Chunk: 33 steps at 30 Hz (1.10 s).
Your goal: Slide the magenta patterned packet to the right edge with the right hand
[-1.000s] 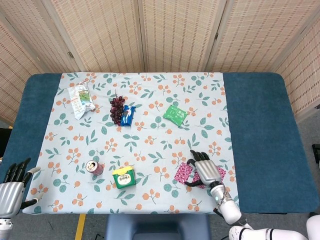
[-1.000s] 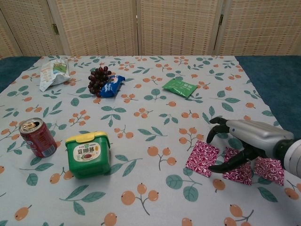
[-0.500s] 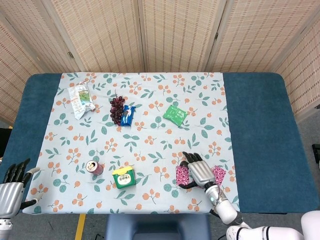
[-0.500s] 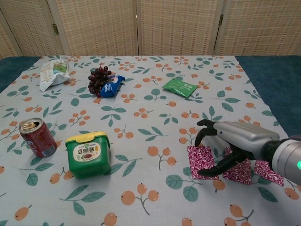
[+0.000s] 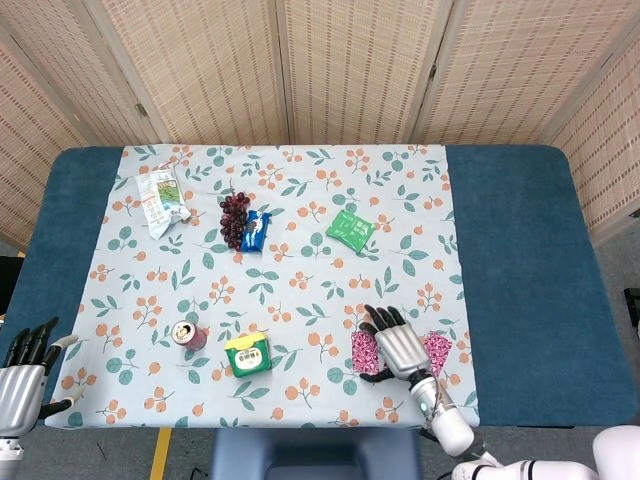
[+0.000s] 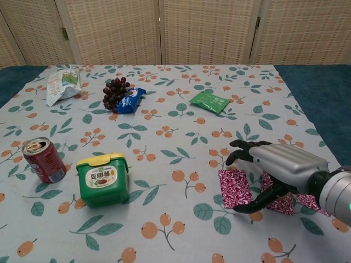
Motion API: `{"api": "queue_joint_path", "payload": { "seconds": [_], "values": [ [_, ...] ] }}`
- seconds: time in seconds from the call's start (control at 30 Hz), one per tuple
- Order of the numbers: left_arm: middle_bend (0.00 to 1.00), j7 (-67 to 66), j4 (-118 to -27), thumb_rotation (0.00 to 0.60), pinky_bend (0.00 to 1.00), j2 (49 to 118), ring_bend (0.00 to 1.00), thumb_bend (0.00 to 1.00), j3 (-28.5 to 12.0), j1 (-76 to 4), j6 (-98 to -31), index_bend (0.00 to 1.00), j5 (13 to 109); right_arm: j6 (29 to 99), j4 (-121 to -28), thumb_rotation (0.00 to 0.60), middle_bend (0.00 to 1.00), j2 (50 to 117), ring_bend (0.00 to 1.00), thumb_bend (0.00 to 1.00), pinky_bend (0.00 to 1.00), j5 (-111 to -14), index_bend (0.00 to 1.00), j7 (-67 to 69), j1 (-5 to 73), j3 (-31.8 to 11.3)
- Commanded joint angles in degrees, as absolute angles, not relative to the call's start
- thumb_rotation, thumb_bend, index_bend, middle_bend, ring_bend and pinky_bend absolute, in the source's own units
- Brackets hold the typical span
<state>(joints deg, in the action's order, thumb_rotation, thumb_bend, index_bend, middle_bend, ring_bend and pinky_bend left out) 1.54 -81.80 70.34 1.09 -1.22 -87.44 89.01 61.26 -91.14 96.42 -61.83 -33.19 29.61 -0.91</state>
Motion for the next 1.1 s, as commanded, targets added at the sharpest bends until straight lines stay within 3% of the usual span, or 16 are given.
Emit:
{"api": "queue_joint_path", "payload": {
  "seconds": [0.03,0.6,1.1],
  "values": [
    [0.06,1.67,-81.73,0.6,0.0,70.36,0.09,0.24,1.08,-1.21,-87.45,0.26,89.02,61.39,-90.78,0.384,0.02,96.78,0.0,0.16,0.0,-61.78,0.18,-33.85,29.6,-0.7],
    [0.06,1.97,-81.35,0.6,0.0,70.69,0.09,0.24,1.08,-1.32,-87.02,0.26,88.89,61.51,-89.77,0.384,0.03,97.2,0.0,0.16,0.0,-61.89,0.18,-35.58,29.59,-0.32],
    [0.06,2.82,-80.53,0.6,0.0,70.93,0.09,0.24,1.19,-0.99,-87.28,0.26,88.86,63.07,-89.36,0.393,0.06,97.83,0.0,0.16,0.0,-63.52,0.31,-34.64,28.56,-0.54]
  ]
}}
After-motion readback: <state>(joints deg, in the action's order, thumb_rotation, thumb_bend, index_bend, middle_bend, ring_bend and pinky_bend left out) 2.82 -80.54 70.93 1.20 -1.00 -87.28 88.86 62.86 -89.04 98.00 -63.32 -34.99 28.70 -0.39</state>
